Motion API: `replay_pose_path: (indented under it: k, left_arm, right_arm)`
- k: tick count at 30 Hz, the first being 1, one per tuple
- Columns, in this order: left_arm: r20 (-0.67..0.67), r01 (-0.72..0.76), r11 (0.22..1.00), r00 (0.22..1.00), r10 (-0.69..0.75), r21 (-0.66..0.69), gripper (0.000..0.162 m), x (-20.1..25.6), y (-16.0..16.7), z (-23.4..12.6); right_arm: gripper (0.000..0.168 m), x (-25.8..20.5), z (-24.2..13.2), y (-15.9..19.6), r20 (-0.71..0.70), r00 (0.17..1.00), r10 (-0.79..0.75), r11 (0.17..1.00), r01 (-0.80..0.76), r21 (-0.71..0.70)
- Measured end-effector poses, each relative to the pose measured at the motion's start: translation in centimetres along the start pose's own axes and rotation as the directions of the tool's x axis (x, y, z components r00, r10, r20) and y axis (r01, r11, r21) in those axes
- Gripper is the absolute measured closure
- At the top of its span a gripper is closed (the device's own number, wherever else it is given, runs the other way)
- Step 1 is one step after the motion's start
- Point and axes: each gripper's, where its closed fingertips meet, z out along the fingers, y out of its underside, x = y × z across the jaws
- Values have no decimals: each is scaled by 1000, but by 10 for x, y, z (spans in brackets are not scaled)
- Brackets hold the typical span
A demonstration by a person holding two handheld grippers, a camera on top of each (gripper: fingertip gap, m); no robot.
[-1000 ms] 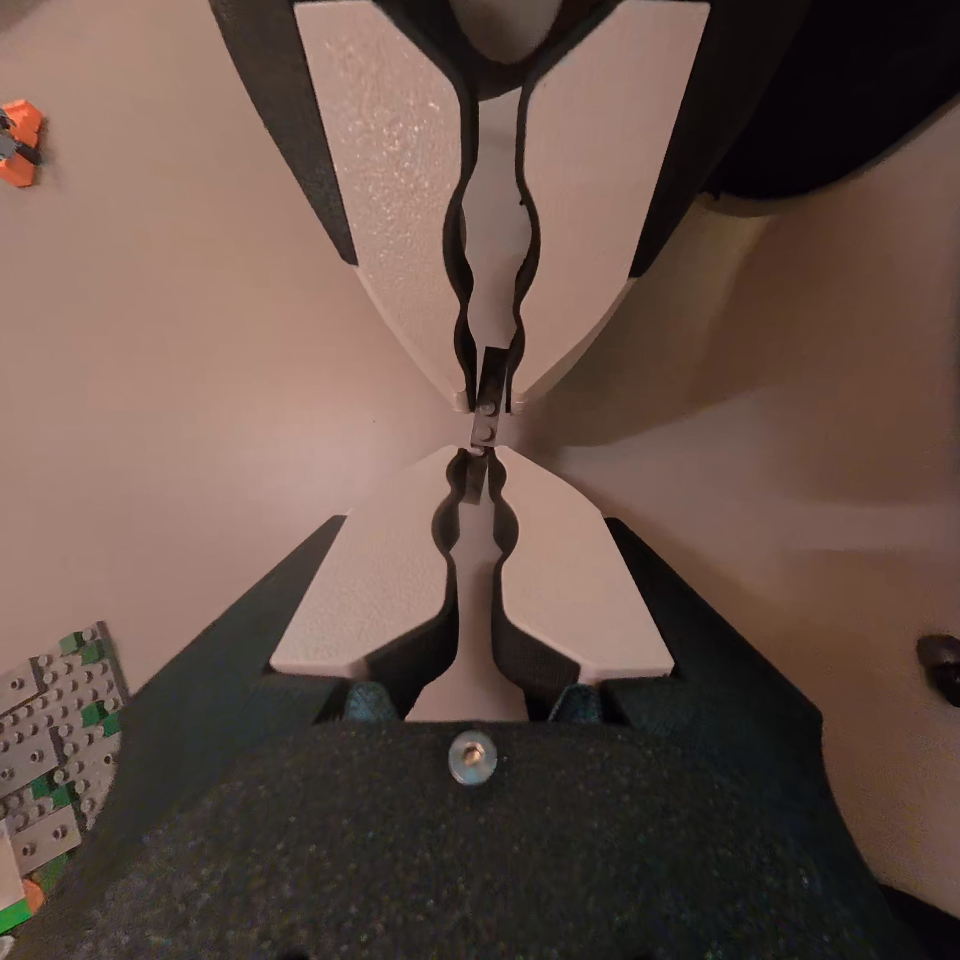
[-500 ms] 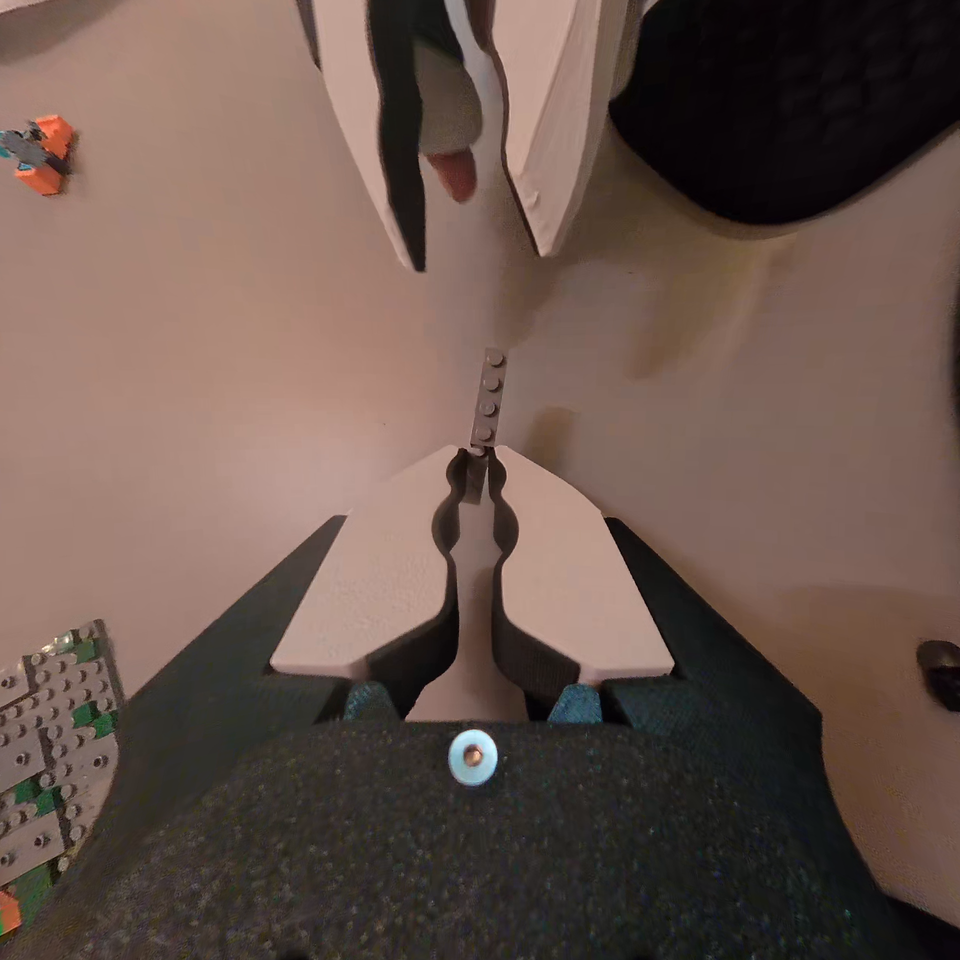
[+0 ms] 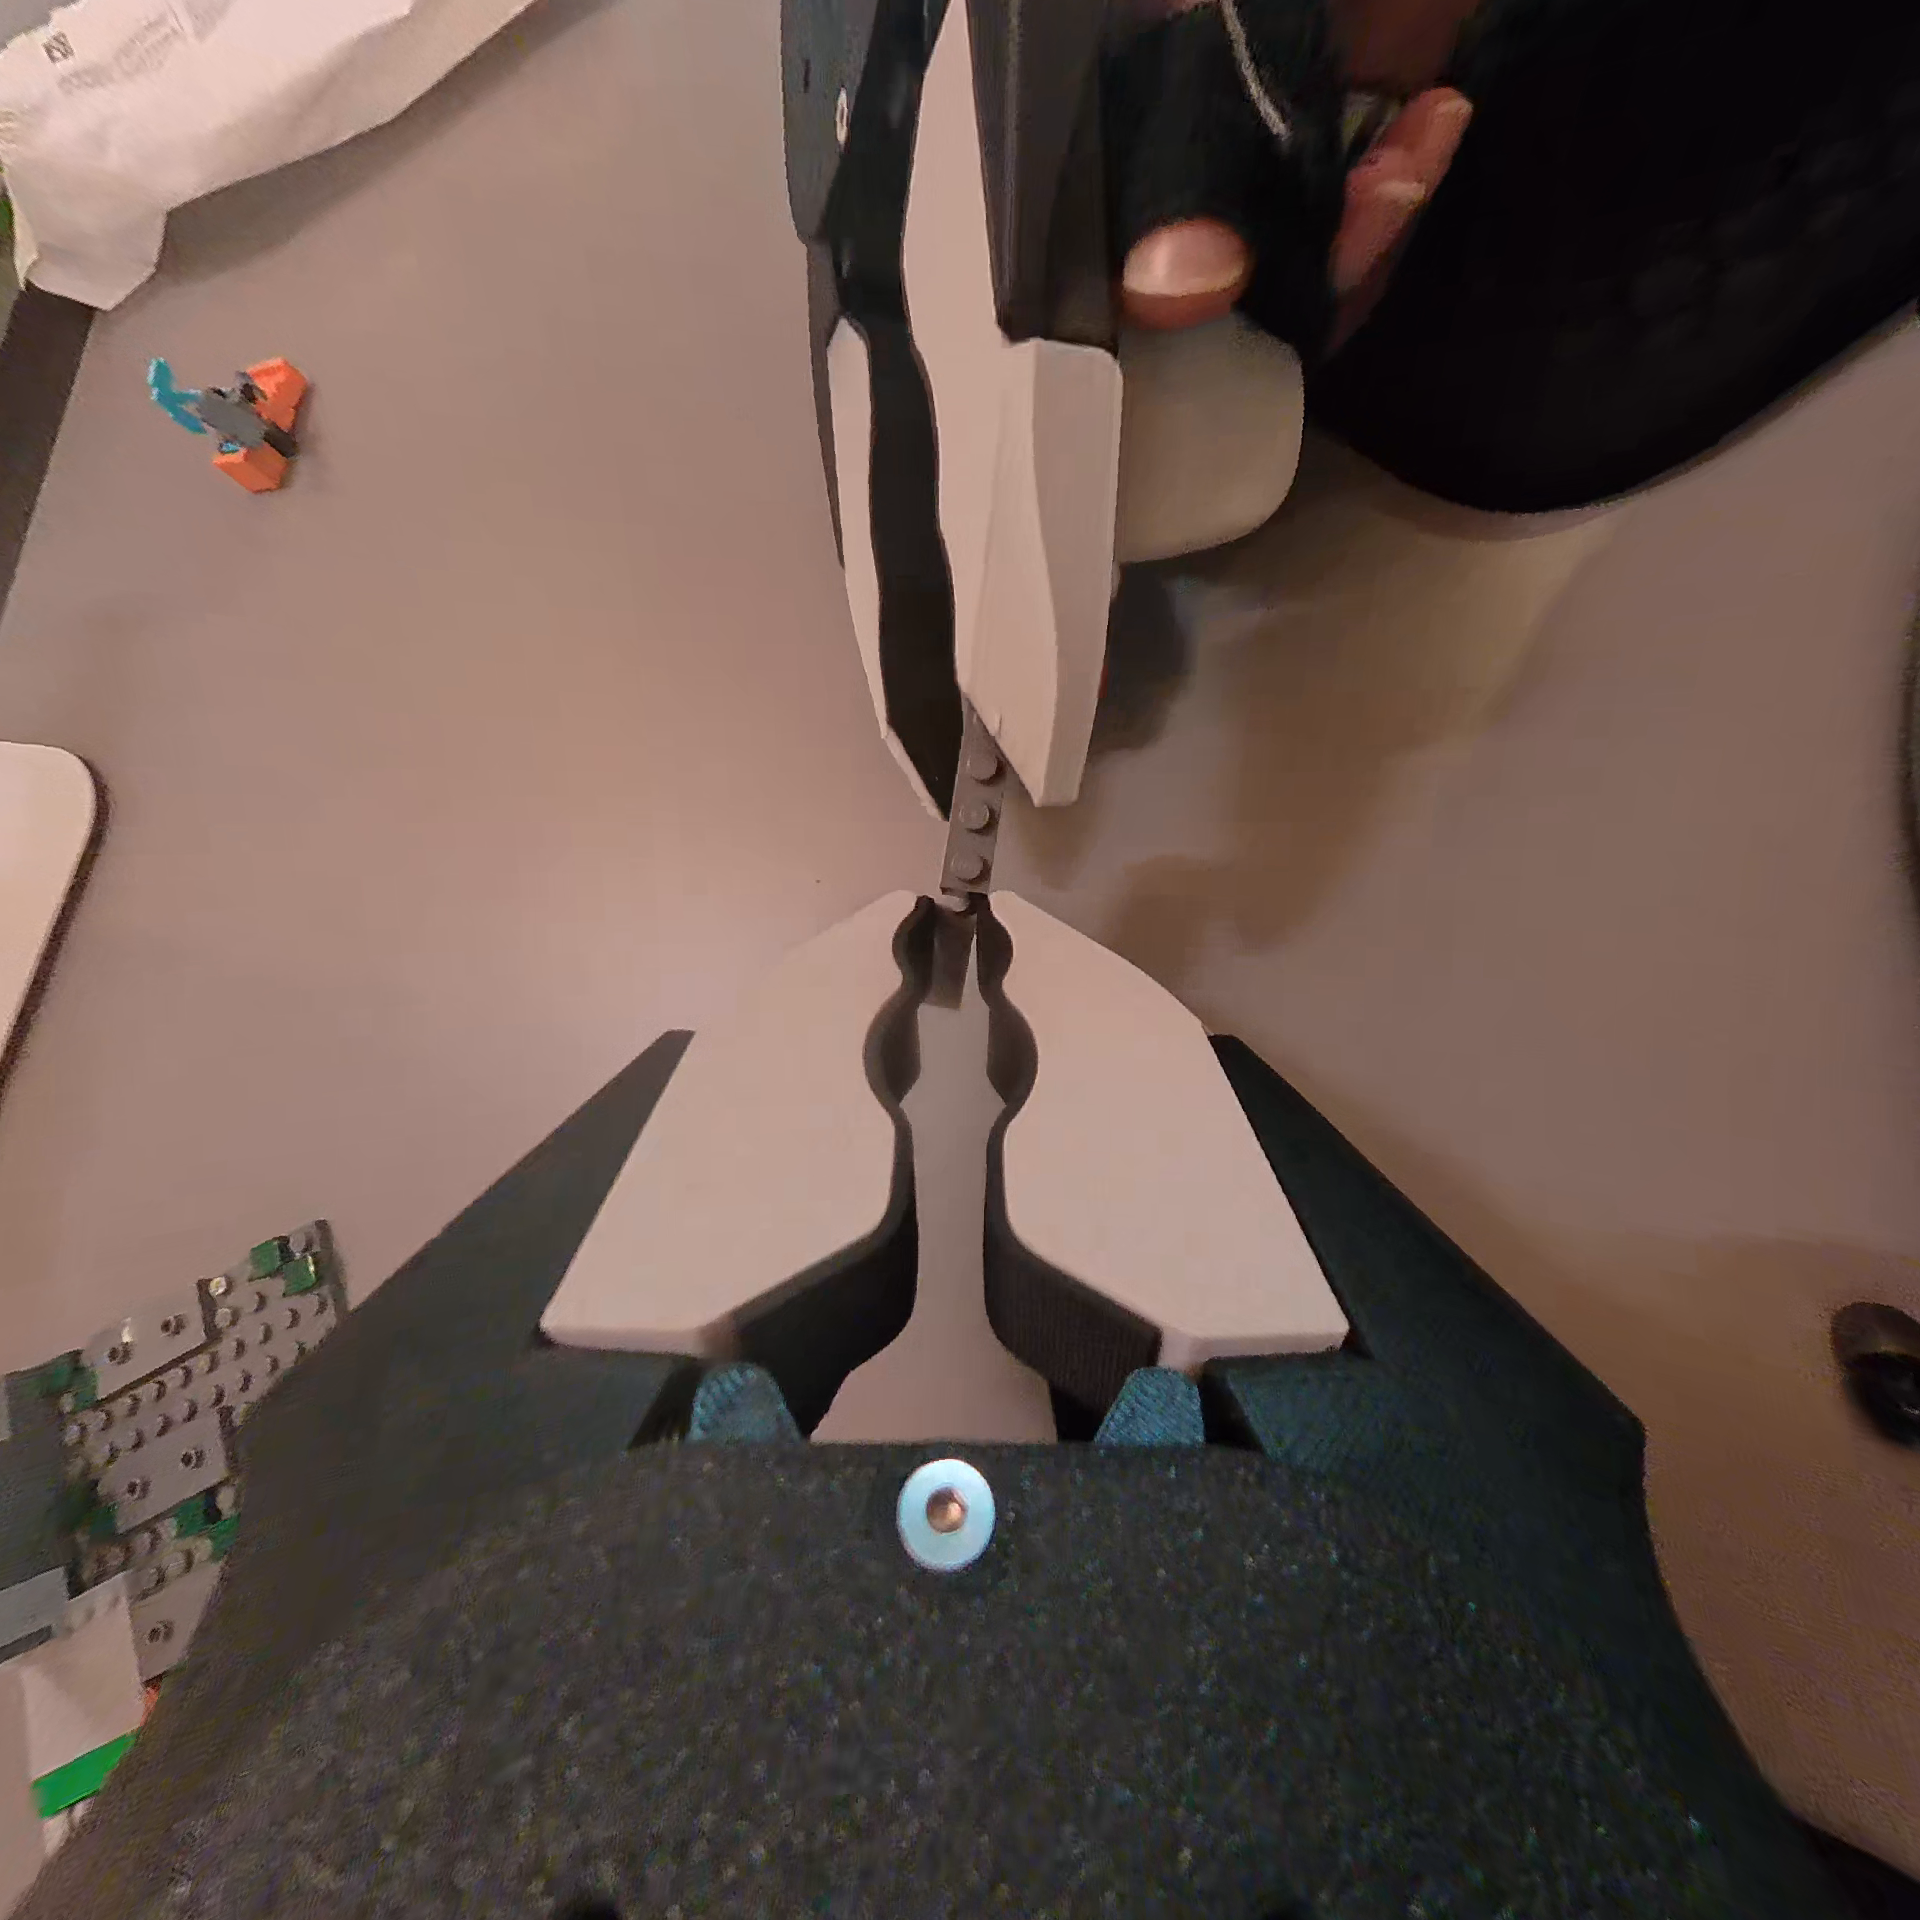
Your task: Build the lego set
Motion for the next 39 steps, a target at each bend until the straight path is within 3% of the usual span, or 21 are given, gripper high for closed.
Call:
replay_pose_path:
  k: [1,6,21,26,31,36,39]
  left_arm:
    - [5,-4,1000,1000,4,1,154,0,-1,-1]
    - [20,-22,1000,1000,22,5,154,0,-3,-3]
    - [54,-22,994,998,17,109,147,-5,-16,-19]
    - [-47,97,979,995,-90,182,147,-2,-14,-28]
    - [-286,346,905,919,-273,248,141,5,-16,-31]
    - [-442,488,827,830,-340,279,156,12,-24,-30]
    - [-466,522,808,807,-364,273,158,11,-24,-29]
  right_arm:
    - [132,-1,1,0,9,1000,3,1000,-3,4]
    - [150,-6,1,-4,43,999,11,999,-13,40]
    - [155,-20,-5,-8,190,978,84,990,-103,92]
    - [155,-23,-7,-8,213,974,78,990,-101,99]
    - [155,-29,-7,-6,235,971,44,995,-64,77]
    - [155,-32,-6,-7,237,972,5,998,-20,59]
    - [155,-31,-6,-6,219,975,-32,999,22,47]
